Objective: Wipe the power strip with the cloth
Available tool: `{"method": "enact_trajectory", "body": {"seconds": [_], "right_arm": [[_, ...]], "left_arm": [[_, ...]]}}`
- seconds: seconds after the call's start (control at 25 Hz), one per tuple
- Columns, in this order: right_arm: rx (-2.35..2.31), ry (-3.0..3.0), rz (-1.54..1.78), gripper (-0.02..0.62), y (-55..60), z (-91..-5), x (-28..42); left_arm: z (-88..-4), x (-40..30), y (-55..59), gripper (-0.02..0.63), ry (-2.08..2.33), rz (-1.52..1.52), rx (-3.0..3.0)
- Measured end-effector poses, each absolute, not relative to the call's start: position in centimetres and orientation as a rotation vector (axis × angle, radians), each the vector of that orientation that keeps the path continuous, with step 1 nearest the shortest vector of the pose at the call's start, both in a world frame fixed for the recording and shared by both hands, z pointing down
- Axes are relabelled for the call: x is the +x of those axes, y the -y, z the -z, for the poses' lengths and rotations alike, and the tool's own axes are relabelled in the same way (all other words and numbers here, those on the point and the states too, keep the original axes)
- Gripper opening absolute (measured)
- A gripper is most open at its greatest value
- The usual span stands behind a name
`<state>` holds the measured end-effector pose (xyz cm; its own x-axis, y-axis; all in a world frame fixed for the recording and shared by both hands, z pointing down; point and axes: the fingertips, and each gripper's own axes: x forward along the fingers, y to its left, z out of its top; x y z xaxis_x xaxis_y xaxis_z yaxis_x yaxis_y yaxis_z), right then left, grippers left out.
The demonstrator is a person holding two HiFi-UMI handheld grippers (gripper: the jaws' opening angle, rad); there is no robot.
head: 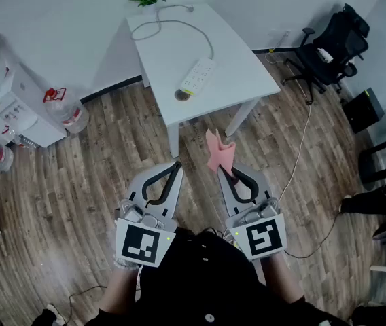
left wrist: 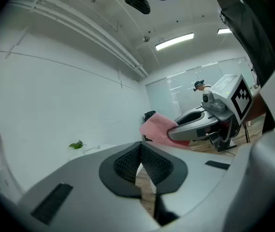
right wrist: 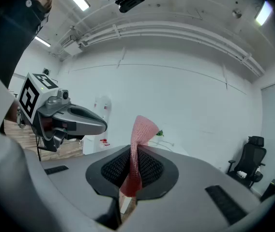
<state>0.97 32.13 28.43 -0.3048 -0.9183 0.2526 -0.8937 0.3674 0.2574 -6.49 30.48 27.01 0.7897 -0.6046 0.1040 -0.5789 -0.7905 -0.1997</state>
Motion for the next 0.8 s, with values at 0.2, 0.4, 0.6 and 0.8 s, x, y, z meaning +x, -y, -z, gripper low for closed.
{"method": "enact_trajectory", "body": {"seconds": [0.2, 0.4, 0.6, 0.8], "right_arm": [[1.593, 2.275, 0.103, 0.049, -31.6, -28.5, 1.0], [1.597, 2.268, 0.1, 0.049, -31.2, -28.7, 0.7], [1.616, 2.286, 0.073, 0.051, -30.7, -28.5, 0.3], [1.668, 2.258, 0.082, 0.051, -30.1, -28.2, -0.2]], "left_arm": [[-27.1, -6.6, -30.0, 0.012, -0.929, 0.246, -2.818], [-27.3, -6.8, -29.6, 0.012, -0.916, 0.25, -2.82], [-27.2, -7.2, -29.1, 0.012, -0.899, 0.243, -2.827], [-27.3, -8.1, -28.4, 0.012, -0.86, 0.229, -2.833]]}}
